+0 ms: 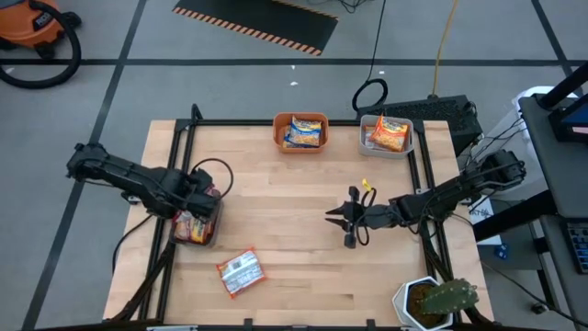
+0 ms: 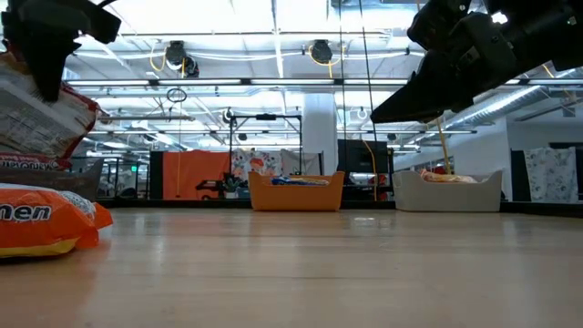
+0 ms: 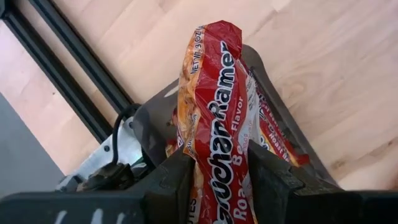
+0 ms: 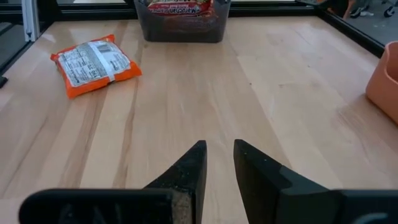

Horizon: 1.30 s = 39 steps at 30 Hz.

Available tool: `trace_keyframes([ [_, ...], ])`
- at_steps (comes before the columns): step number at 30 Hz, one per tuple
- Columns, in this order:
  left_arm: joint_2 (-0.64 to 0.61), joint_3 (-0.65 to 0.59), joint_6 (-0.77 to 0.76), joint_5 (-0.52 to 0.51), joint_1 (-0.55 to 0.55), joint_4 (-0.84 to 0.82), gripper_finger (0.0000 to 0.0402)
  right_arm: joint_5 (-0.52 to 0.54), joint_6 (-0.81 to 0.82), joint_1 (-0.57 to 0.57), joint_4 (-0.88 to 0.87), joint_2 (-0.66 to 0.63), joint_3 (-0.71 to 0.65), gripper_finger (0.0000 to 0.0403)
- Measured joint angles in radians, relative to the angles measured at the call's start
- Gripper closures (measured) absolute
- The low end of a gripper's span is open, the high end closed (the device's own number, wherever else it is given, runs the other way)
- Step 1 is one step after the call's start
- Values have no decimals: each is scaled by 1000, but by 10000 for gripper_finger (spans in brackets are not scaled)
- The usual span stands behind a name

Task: Sort Maruchan noodles
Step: Put the red noodle pack into the black bin

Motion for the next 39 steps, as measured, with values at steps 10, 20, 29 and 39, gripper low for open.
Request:
trace_keyframes([
  [10, -1, 0, 186, 8, 47, 1, 279, -1, -14, -11, 1, 0, 0, 328],
  [20, -9, 1, 318, -16, 150, 1, 279, -1, -14, -11, 8, 0, 0, 328],
  [29, -9, -16, 268, -11, 188, 2, 279, -4, -14, -11, 1, 0, 0, 328],
  [39, -7, -190, 216, 128, 150, 2, 279, -35, -14, -10, -7, 0, 0, 328],
])
